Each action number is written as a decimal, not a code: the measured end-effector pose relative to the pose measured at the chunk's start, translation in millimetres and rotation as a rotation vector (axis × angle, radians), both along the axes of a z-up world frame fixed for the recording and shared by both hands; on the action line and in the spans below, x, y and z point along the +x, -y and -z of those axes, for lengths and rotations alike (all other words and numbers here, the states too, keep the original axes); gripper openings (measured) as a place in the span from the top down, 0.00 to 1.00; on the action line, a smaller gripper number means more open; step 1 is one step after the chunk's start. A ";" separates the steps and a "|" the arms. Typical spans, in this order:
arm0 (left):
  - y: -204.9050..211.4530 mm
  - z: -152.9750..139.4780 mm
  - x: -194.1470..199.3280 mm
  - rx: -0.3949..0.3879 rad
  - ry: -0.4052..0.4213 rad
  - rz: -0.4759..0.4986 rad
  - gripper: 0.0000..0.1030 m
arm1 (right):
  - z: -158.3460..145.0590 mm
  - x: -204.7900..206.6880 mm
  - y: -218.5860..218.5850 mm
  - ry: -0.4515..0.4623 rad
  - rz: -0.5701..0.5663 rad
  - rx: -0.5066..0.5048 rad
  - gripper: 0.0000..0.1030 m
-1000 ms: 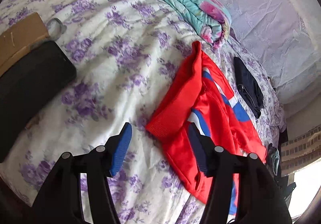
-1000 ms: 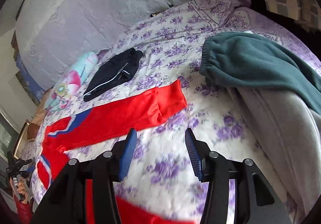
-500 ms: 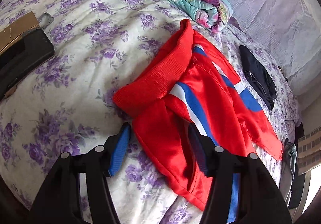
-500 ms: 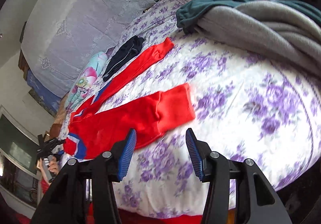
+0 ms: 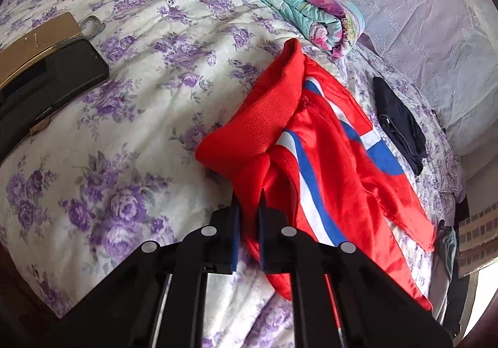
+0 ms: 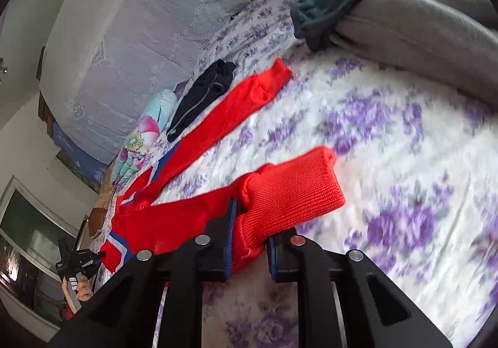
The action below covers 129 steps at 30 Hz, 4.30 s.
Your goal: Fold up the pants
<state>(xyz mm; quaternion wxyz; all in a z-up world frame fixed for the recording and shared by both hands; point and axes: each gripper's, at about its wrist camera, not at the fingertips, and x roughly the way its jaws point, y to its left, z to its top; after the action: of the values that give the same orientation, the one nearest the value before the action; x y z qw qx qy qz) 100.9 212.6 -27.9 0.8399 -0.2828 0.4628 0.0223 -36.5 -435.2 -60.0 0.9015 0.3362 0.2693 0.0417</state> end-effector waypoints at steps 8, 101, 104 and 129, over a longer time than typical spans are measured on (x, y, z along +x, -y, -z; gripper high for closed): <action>23.6 2.5 -48.0 0.031 0.023 0.076 0.91 | 15.4 -21.5 28.1 -0.128 -0.012 -0.063 0.83; 48.1 -24.6 130.5 0.533 0.295 0.167 0.13 | -71.1 278.9 -237.0 0.095 -0.520 -0.480 0.17; 48.5 -23.0 132.3 0.523 0.289 0.176 0.13 | -69.8 294.8 -230.3 0.067 -0.541 -0.491 0.17; 19.9 11.3 172.2 0.214 0.114 0.273 0.44 | -2.3 386.6 -229.9 -0.099 -0.888 -0.694 0.58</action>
<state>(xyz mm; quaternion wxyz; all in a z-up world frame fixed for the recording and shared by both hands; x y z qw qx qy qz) 273.1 192.8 -39.2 0.8852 -0.1275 0.4435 -0.0587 350.1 -205.4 -57.7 0.8413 -0.1238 0.4249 0.3103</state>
